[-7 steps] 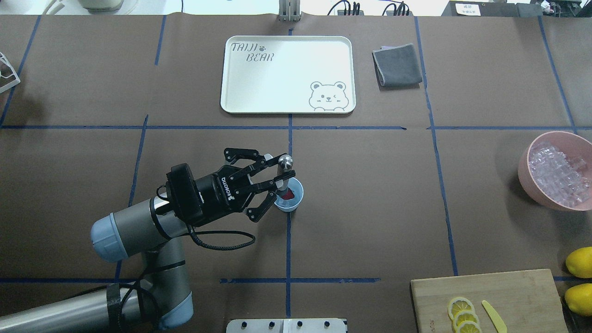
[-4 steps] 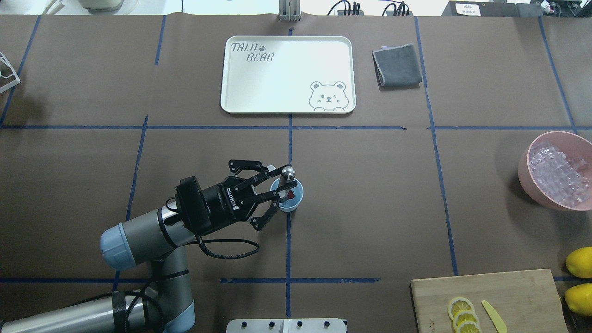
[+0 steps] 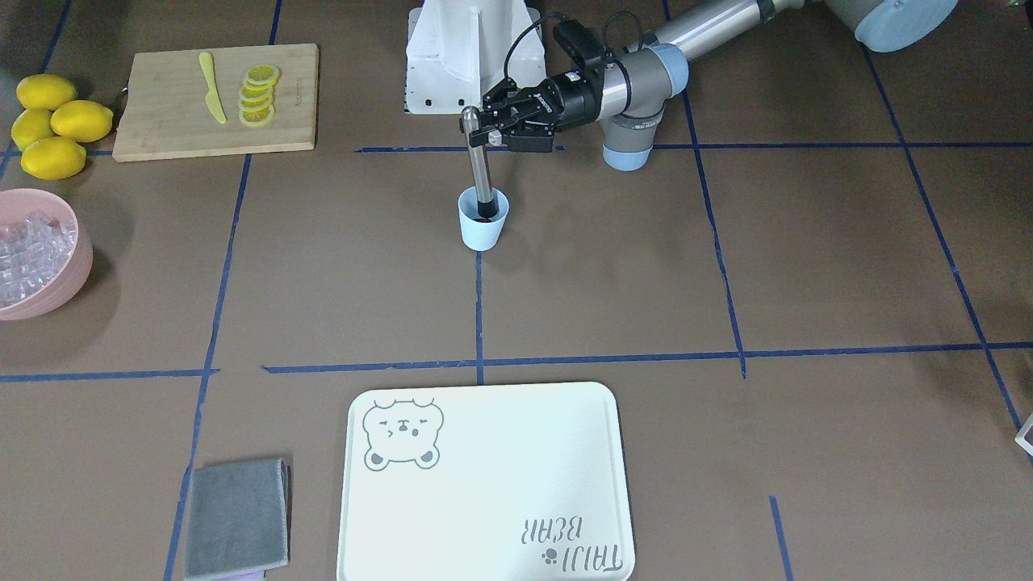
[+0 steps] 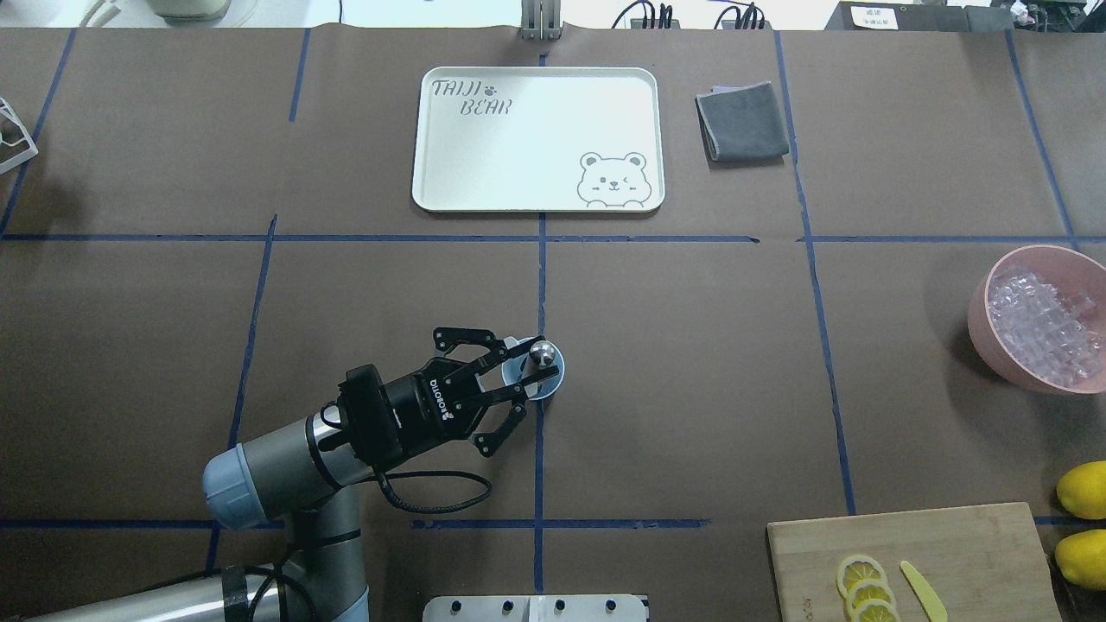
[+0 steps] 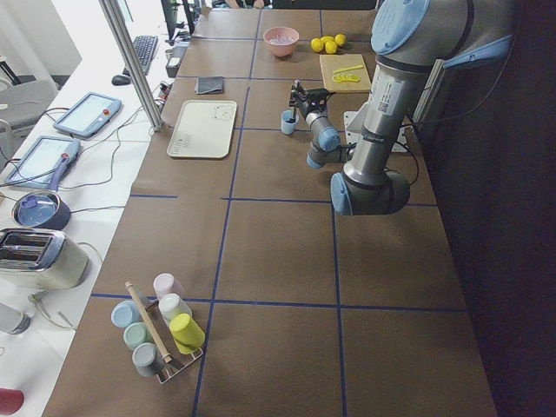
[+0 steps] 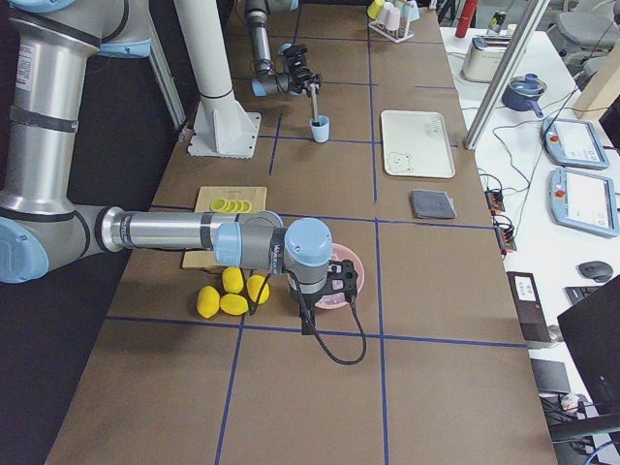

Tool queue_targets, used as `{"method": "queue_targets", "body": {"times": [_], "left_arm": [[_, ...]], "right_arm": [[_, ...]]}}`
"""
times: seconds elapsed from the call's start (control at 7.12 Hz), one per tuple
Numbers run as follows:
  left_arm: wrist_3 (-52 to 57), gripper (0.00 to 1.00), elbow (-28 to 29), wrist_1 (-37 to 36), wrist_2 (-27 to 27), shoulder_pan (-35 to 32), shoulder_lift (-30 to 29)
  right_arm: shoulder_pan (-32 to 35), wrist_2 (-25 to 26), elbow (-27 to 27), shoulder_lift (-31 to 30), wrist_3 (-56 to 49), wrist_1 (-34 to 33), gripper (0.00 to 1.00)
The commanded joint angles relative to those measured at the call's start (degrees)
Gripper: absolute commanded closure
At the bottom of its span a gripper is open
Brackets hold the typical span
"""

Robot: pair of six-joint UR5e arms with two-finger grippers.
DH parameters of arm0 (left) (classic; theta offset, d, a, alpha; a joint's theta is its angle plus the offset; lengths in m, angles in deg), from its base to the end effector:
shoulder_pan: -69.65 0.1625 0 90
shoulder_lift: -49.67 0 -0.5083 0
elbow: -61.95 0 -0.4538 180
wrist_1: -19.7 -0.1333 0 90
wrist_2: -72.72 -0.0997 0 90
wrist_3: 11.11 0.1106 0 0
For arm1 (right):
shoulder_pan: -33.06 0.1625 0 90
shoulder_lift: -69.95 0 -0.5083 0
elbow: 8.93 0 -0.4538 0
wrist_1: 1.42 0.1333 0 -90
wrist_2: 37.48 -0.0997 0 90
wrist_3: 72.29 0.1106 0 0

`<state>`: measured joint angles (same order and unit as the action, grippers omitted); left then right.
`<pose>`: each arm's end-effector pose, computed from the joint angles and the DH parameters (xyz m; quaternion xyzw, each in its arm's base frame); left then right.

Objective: Mash ice and strawberries in cup
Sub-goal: 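Lower the muddler into the cup with the left gripper and press down, then lift the muddler out of the cup and carry it back with the left gripper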

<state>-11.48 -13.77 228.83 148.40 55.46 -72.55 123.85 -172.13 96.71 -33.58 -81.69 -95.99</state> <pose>0.6419 -0.3280 0.3064 0.7549 0.5337 0.1304 0.3582 0.0615 -0.4300 0.7229 0.0139 -0.3800 -0.0613 0.9228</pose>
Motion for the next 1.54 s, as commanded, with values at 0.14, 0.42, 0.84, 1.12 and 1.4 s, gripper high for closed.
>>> {"method": "queue_targets", "body": {"times": [0.14, 0.42, 0.84, 1.12, 1.4], "left_arm": [[-0.85, 1.00, -6.41, -4.14, 0.25, -3.46, -1.18], [-4.34, 1.00, -14.05, -17.62, 0.26, -5.58, -0.57], [-6.38, 1.00, -24.70, -45.32, -0.27, -6.11, 5.11], [-13.83, 1.00, -29.02, -59.38, -0.62, -7.60, 7.88], [-18.61, 1.00, -37.24, -81.74, -0.01, -12.59, 7.79]], "right_arm": [[0.00, 0.00, 0.08, 0.00, 0.00, 0.00, 0.00], [0.00, -0.09, 0.08, 0.09, 0.09, 0.00, 0.00], [-0.09, 0.00, 0.35, 0.61, 0.00, 0.09, 0.00], [-0.09, 0.00, 0.17, 1.41, 0.09, 0.00, 0.00], [-0.09, -0.09, 0.26, 1.41, 0.09, 0.00, 0.00]]}}
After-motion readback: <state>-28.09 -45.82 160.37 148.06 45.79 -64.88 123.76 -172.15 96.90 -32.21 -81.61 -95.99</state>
